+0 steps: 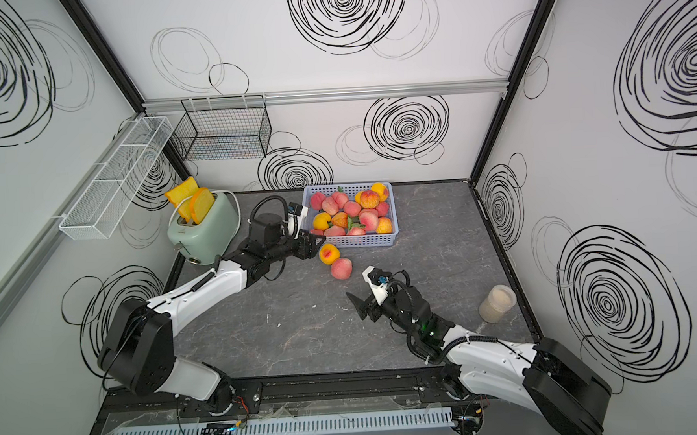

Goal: Put the peaches into the basket
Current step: Pick up the peach from the center of the board.

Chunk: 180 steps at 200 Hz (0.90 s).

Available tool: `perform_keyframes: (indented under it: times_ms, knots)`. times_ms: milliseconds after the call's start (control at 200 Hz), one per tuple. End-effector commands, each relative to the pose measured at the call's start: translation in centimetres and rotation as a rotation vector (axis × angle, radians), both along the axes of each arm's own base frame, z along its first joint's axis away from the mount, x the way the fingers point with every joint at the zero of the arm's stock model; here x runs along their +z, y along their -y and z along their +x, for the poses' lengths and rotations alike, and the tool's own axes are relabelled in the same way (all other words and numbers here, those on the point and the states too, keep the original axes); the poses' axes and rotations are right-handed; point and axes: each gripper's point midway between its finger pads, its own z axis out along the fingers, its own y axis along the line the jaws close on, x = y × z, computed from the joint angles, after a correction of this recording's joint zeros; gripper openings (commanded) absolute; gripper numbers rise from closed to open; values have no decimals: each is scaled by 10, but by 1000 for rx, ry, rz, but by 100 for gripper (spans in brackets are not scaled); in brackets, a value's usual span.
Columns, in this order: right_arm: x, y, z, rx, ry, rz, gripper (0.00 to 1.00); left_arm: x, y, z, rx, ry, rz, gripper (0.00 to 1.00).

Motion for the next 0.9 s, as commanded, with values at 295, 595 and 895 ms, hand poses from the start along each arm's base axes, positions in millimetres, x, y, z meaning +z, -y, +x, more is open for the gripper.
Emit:
perform_keyframes:
  times_ms: [295, 595, 895]
  knots:
    - [4, -1, 10, -45, -20, -2, 93, 8, -18, -64, -136, -45, 86, 76]
    - [-16, 10, 30, -118, -151, 12, 95, 5, -34, -86, -162, -19, 118, 77]
    - [-44, 15, 53, -209, -430, 46, 96, 11, -39, -87, -154, -15, 129, 78]
